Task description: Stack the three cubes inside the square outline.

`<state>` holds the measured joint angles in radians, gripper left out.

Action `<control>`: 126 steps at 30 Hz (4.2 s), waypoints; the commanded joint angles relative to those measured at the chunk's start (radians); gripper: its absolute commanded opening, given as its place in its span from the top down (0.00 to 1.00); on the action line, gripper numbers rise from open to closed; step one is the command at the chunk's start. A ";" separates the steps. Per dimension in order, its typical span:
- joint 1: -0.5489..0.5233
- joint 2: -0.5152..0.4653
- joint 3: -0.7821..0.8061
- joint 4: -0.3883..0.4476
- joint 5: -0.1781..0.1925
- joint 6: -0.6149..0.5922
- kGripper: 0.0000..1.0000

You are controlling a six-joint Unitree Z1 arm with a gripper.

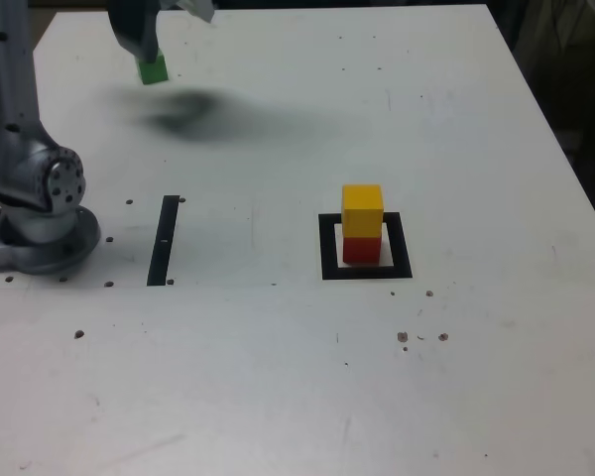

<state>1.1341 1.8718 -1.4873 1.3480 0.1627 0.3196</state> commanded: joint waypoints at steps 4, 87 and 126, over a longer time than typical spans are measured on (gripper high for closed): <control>0.074 0.062 -0.047 0.008 0.008 0.098 0.01; 0.155 0.294 -0.140 -0.125 0.156 0.473 0.68; -0.456 -0.070 -0.004 0.072 -0.010 0.171 0.68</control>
<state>0.7054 1.8127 -1.4825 1.4067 0.1481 0.5072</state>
